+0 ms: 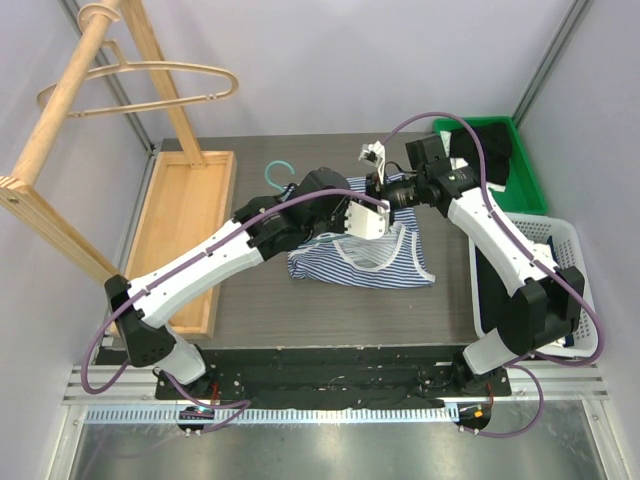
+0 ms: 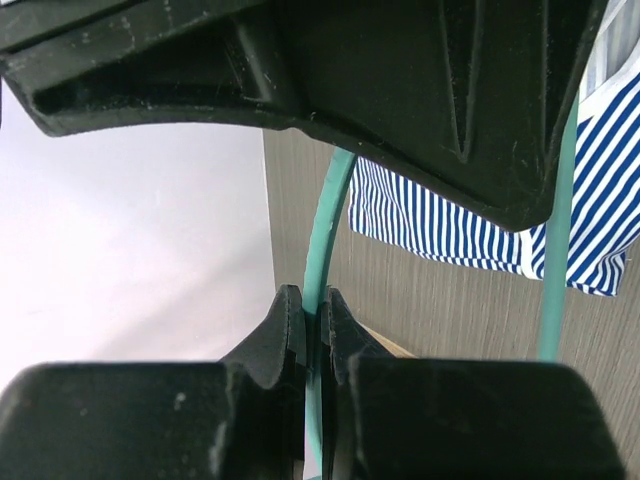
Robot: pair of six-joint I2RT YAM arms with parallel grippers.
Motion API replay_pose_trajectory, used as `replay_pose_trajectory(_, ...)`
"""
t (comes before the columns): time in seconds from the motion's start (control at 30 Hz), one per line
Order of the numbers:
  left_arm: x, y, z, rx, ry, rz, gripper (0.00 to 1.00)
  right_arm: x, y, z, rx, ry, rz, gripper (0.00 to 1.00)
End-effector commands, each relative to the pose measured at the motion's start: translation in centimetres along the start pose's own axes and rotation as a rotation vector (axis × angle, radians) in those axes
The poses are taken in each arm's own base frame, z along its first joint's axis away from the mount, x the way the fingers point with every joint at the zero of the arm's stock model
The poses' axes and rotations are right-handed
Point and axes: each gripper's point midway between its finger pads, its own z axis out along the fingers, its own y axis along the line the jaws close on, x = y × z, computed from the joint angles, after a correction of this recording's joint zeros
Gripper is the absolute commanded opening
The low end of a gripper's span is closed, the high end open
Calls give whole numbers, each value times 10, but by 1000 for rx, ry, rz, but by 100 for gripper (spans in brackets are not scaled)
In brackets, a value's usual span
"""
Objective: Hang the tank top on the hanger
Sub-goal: Adjust the hanger.
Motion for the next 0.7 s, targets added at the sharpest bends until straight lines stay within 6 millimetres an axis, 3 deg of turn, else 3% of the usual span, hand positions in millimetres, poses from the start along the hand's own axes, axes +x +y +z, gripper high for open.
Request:
replay_pose_trajectory(0.0, -10, 32, -10, -124, -16, -22, 9, -5, 2, -3, 53, 1, -53, 1)
replay_pose_trajectory(0.07, -10, 36, -13, -139, -17, -20, 41, -9, -4, -6, 95, -1, -59, 1)
replay_pose_trajectory(0.13, -12, 43, -20, -159, -29, -33, 61, -13, -9, -8, 125, -3, -60, 1)
replay_pose_trajectory(0.23, -14, 52, -30, -183, -45, -54, 81, -17, -17, -10, 160, -7, -58, 1)
replay_pose_trajectory(0.4, -11, 62, -47, -209, -56, -73, 94, -25, -28, -16, 224, -16, -63, 1)
replay_pose_trajectory(0.5, -5, 62, -62, -174, -91, -132, 100, -36, -43, -31, 305, -45, -65, 1)
replay_pose_trajectory(0.67, 19, 43, -78, -54, -126, -225, 100, -56, -50, -62, 343, -114, -57, 1)
